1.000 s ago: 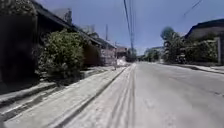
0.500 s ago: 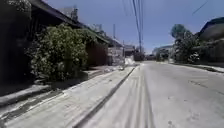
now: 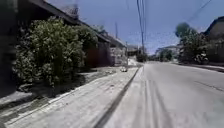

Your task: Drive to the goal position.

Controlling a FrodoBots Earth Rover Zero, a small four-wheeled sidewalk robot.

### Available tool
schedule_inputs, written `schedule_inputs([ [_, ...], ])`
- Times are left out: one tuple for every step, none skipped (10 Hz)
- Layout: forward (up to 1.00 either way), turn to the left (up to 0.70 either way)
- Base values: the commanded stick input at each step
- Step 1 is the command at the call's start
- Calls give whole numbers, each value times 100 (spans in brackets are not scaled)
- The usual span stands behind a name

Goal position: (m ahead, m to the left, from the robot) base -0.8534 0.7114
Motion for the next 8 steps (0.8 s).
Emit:
schedule_inputs([
  [100,3],
  [100,3],
  [100,3],
  [100,3],
  [100,3],
  [100,3],
  [100,3],
  [100,-22],
])
